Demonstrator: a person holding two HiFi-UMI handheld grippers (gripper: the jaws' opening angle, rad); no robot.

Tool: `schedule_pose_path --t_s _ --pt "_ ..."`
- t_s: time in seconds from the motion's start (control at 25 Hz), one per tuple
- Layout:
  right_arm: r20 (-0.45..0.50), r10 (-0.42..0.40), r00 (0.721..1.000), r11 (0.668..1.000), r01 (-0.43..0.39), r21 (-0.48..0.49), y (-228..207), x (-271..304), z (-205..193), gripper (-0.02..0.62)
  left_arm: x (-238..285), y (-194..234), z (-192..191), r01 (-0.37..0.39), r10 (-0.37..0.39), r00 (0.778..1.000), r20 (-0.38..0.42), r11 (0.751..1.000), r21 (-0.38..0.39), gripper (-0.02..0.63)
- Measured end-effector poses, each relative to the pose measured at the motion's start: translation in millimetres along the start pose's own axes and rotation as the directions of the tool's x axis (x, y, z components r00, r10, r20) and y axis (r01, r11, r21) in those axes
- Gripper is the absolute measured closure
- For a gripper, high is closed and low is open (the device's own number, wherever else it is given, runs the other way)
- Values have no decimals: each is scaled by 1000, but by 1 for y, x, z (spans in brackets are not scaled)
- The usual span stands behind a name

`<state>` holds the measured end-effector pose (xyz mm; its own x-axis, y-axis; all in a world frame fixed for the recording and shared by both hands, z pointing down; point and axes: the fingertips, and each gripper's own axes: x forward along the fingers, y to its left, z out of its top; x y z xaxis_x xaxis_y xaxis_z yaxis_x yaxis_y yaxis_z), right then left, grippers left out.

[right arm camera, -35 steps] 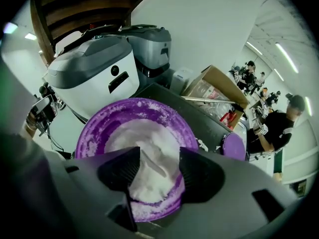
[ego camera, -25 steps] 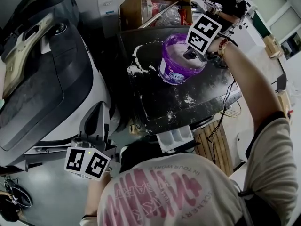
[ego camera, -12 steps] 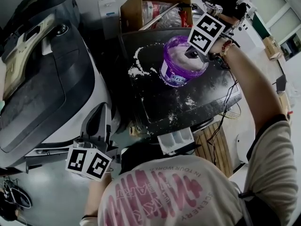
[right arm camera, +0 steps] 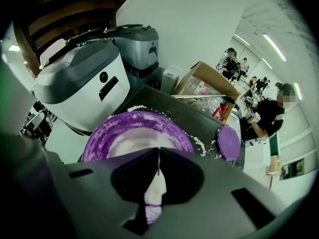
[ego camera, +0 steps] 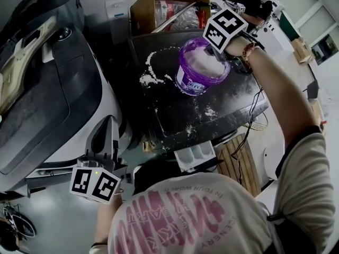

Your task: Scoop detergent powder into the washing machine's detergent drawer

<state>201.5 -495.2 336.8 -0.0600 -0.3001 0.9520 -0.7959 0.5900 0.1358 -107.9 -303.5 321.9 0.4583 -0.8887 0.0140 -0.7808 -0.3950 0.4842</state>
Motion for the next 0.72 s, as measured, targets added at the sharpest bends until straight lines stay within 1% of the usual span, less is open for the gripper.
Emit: schedule_pose_path --t_s 0.12,0.24,0.44,0.6,0.72 --pt "-13 -27 1000 1000 27 15 -1 4 2 591 0 0 0 1 -1 1000 1 1000 -1 606" --pt "-26 -36 999 999 37 15 0 6 5 591 -1 1 -1 2 -2 1000 -1 1000 -3 606" --pt "-19 9 1000 999 -8 32 8 14 5 591 -5 4 1 -10 10 1000 -2 1000 1 606" --pt "-18 48 999 999 -48 21 17 18 6 591 -6 5 1 -17 17 1000 -2 1000 6 606" --pt "-22 54 998 999 -54 1 20 18 4 591 -4 2 -1 -11 11 1000 -4 1000 6 606"
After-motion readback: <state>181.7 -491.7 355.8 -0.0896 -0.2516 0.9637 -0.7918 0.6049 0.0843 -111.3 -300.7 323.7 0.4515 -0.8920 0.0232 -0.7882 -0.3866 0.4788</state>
